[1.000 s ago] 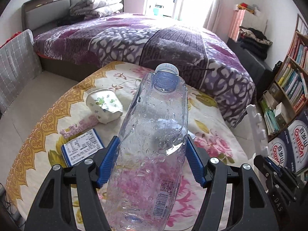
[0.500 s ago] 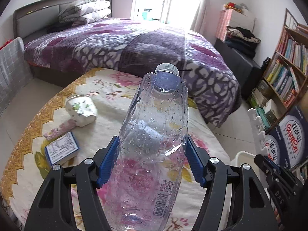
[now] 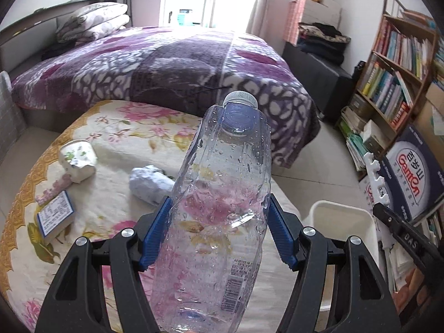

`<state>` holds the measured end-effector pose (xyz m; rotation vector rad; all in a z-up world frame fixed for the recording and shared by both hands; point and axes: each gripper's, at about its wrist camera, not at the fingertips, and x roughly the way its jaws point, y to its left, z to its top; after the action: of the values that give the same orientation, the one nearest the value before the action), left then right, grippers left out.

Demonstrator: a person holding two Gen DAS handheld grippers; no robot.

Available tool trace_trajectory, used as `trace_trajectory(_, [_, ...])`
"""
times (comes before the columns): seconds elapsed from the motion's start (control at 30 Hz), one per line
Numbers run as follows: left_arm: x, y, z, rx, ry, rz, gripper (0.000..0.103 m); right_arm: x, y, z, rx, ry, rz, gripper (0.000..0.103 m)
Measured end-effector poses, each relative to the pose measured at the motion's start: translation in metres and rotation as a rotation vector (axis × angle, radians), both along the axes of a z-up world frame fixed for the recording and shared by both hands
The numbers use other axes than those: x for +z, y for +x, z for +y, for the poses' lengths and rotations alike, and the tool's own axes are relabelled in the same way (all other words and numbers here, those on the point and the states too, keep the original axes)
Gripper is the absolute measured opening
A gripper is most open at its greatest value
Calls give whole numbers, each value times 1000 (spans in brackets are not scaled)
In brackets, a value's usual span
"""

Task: Collect trash
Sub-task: 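Carry the pink foam strip over the bin and open the right tool, then move the left tool over the bin and release the plastic bottle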

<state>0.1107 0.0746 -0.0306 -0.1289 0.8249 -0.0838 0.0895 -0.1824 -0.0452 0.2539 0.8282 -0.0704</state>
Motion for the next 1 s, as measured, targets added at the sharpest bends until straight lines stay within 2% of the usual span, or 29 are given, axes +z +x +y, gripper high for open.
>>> trace_trajectory(0.03, [0,1,-4,-8,0,1,66,-2,-1,-7,-30,7,10,15])
trace_trajectory(0.1, [-1,1,-13,-30,0,6,66,-4,-2,-20,-72,29,24,35])
trace_trajectory(0.17, [-2,1,-23,-52,4,9,66,-5,-4,-32,-106,44,22,43])
trace_trajectory(0.23, [-3,0,-33,-74,7,12,66,-4,-7,-43,-141,42,16,45])
trace_trajectory(0.4, [-5,-1,-55,-124,-5,25,66,1,-13,-66,-205,52,0,60])
trace_trajectory(0.6, [-11,-8,-86,-204,-20,51,66,5,-22,-86,-270,56,-12,72])
trace_trajectory(0.8, [-17,-15,-115,-279,-55,86,66,9,-28,-100,-312,59,-23,77])
trace_trajectory(1.0, [-23,-17,-136,-348,-159,145,67,9,-33,-112,-337,56,-22,79])
